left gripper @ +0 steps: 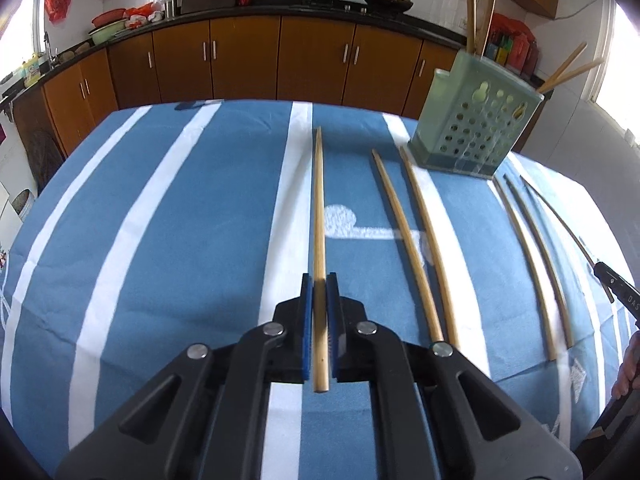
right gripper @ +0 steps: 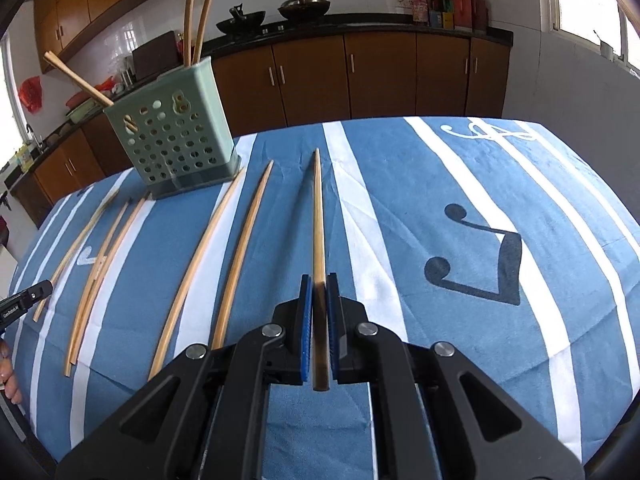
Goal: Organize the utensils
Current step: 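Lift the left gripper's chopstick off the cloth while the right gripper lifts its own, then carry the left gripper's chopstick over the green holder while the right gripper carries its own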
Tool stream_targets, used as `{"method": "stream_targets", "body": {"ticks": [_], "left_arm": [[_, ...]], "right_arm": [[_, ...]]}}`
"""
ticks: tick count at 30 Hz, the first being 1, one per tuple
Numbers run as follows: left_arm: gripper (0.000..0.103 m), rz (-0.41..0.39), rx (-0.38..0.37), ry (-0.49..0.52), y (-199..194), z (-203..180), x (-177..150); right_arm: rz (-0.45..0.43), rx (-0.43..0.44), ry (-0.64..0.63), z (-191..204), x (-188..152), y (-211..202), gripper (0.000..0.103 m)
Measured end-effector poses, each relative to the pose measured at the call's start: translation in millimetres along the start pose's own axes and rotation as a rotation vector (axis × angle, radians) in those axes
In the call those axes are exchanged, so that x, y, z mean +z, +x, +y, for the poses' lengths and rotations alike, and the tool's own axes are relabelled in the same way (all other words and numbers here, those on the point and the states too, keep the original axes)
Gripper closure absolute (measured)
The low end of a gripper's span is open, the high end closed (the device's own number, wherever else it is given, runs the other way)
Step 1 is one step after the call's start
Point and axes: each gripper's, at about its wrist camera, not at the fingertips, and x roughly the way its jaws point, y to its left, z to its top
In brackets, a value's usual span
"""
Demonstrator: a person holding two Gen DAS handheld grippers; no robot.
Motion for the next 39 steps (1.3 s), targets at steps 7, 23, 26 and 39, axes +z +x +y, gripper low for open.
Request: {"method": "stream_targets", "body": {"ticks": [7,23,26,39], "left_arm": [[0.095,-0.093,-0.019,-0.007,-27.6,-3.8,13.4],[0.095,-0.324,-0.053,-0.086,-93.5,0.8,49.7],[0.095,-0.347,-0.049,-0.076,-100.2,-1.0,53.7],[0.096,-0.432,-0.088,0.04,-136.6,-26.3,88.4]], "right_arm": [[-0.051,0.005,0.021,-4.0,8.5,-9.6,0.095],[-0.274,0.031,0.061,-10.1,46.9,-61.6,0.095],[-0.286,0.033,0.058,-9.3,50.3,-64.3,0.095],[-0.397,0.078,0.014,9.9,95.0,-94.6,0.095]]}}
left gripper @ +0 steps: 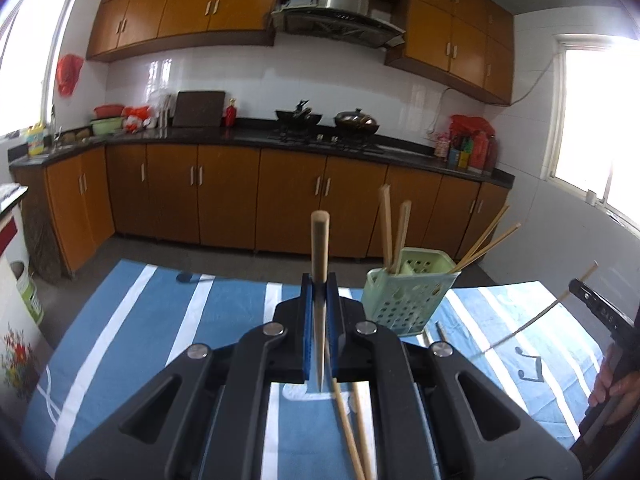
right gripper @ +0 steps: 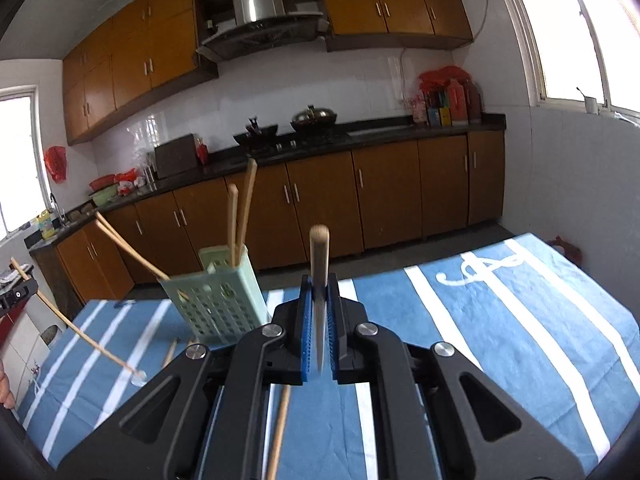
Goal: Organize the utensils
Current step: 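Carry the left gripper's chopstick over the green holder while the right gripper carries its own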
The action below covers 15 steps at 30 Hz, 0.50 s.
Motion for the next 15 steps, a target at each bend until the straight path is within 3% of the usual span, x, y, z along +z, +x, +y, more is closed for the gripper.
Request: {"method": "stream_targets", "body": {"ticks": [8,15], "left_arm": [[0.096,-0.091,-0.091,0.022,-10.7,-37.0,44.9],[0.096,-0.2,-0.136,0.004,2.4,-75.4,90.5]], "right_arm": [[-0.127,0.115,0.02,23.7,48.2,-18.2,0.095],[-0.276,0.149,0.042,48.9,86.3,-11.2,0.095]]}}
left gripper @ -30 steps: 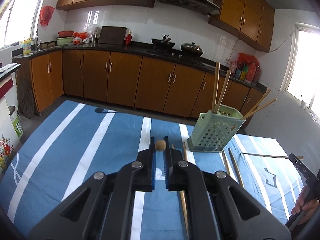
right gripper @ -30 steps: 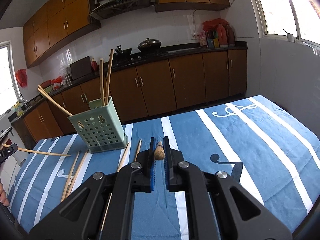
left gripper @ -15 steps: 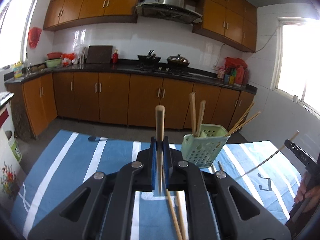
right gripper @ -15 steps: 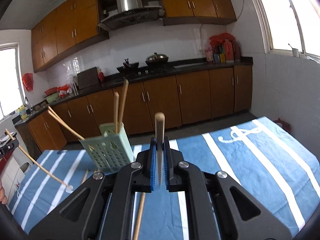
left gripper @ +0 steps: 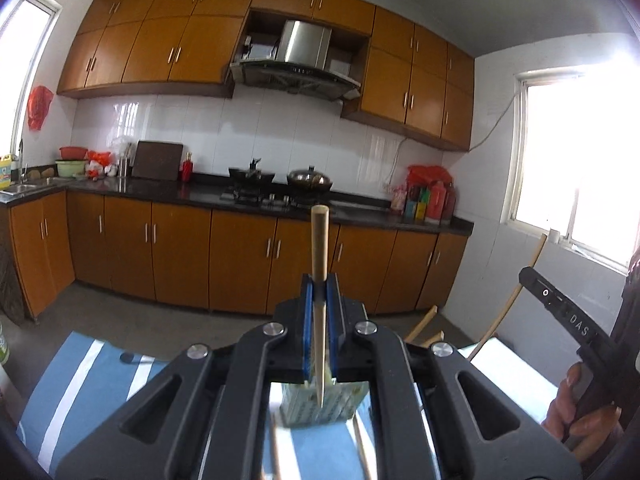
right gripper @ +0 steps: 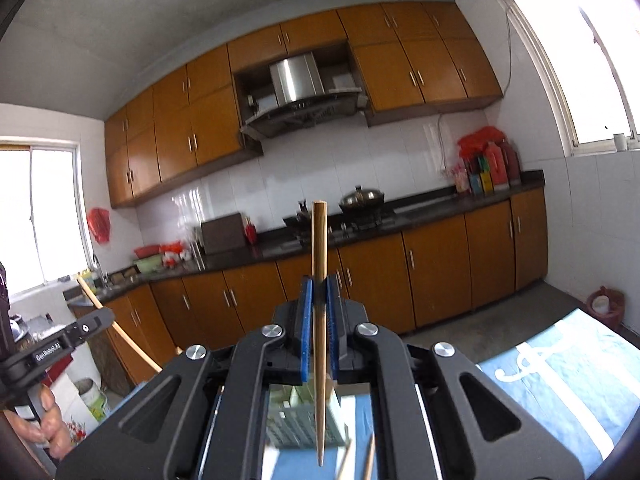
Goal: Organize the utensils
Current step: 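Carry the left gripper's chopstick over the green holder while the right gripper carries its own, then drop the left gripper's chopstick into the holder and open it while the right gripper releases its own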
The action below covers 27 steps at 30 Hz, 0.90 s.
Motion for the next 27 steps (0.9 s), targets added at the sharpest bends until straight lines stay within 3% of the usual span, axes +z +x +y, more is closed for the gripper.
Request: {"method": "stream_targets", "body": {"ticks": [5,9,19,27], "left_arm": [[0.096,-0.062,0.037,-0.025,27.7,-3.2,16.6],[0.096,-0.042,0.056,-0.027,55.1,0.7,11.6],[0.096,0.042,0.058,-0.035,100.7,16.2,-26.5],[0.094,0.105,0.05,-0.032,110.6,16.8,-40.5]], "right_arm": [[-0.067,-0.017,0.016,7.4,7.4,35.0,0.095],[-0.066,-0.033,0.011,10.8,-5.3,62.1,0.095],[0.061,-0.069,0.02,5.6,-52.4,103.6,0.095],[0.122,-0.078,0.011,4.2,-55.4,97.4,0.094]]}}
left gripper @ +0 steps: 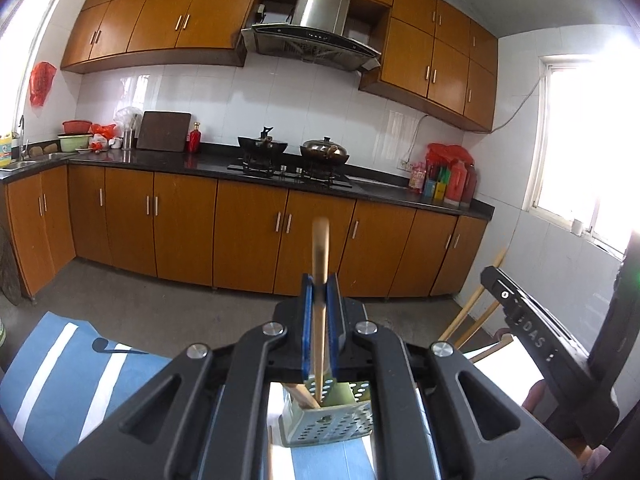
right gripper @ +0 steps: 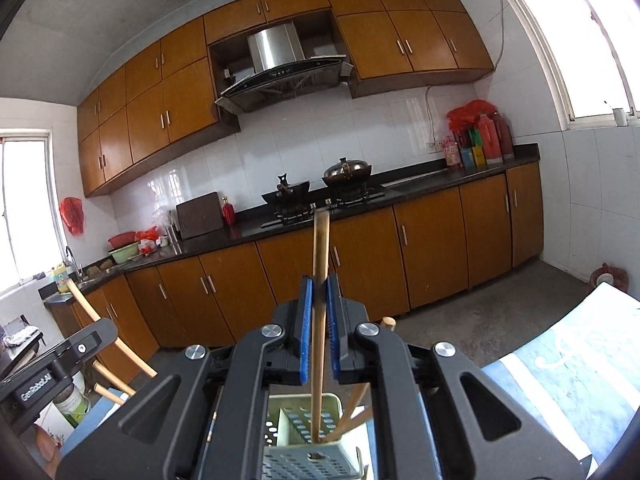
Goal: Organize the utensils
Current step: 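Drop the left gripper's chopstick into the holder and open it while the right gripper releases its own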
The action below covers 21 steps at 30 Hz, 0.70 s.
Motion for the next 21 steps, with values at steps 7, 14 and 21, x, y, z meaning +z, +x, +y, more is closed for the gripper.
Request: {"method": "stream_targets", "body": {"ticks": [7,14,21], "left_arm": [[0.091,-0.004,0.03,-0.007,-15.6,2.6,4.0],[0.077,-0.01,0.042,-0.039,-69.1,12.1,-3.4],[0.06,0.117,0.098,-0.019,-111.6,45.3,-80.2]], "right_arm": [[-0.019,-0.028,-0.015,-6.9,6.8,-31.7,0.078],[0.024,-0.096,-0.023,-31.3,-6.2,-80.3,0.074],[0.309,-0.13,-0.016,-67.0,-82.0,-81.7,0.072]]}}
